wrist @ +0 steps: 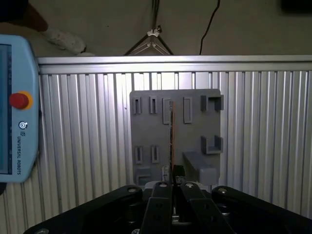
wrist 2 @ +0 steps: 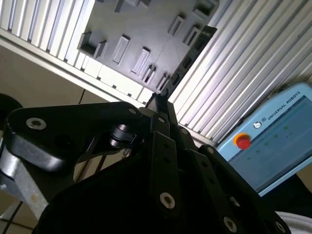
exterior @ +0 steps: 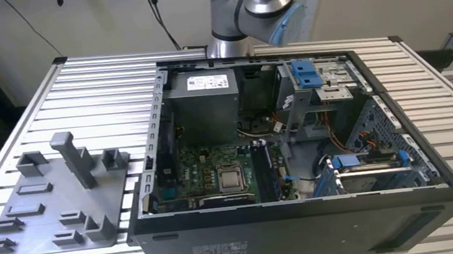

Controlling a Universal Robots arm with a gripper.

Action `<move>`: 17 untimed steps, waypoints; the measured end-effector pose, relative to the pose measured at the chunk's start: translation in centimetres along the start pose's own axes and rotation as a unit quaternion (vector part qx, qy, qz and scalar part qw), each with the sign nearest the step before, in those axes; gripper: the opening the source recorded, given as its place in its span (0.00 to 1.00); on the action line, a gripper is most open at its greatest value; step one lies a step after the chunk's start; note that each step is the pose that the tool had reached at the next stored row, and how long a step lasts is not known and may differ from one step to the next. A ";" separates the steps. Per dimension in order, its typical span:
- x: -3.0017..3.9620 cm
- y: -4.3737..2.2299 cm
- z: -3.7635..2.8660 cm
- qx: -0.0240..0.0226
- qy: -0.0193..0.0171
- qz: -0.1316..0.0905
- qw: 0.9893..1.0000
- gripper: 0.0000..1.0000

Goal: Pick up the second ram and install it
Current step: 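Pick up the second ram and move it above second insertion slot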

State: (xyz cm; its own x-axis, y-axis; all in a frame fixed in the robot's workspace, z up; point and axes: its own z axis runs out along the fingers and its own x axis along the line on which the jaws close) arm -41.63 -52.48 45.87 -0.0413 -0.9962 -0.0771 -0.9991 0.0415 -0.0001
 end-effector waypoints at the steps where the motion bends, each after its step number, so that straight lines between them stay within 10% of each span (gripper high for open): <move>1: 0.00 0.00 0.00 0.000 0.000 0.000 1.000 0.13; 9: -0.13 -1.83 0.00 0.000 0.000 0.000 1.000 0.13; 17: -0.39 -5.10 0.03 0.000 0.000 0.000 1.000 0.13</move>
State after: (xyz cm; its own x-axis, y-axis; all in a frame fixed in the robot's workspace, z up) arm -36.52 -52.30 45.87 -0.0410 -0.9962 -0.0770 -0.9992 0.0411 0.0000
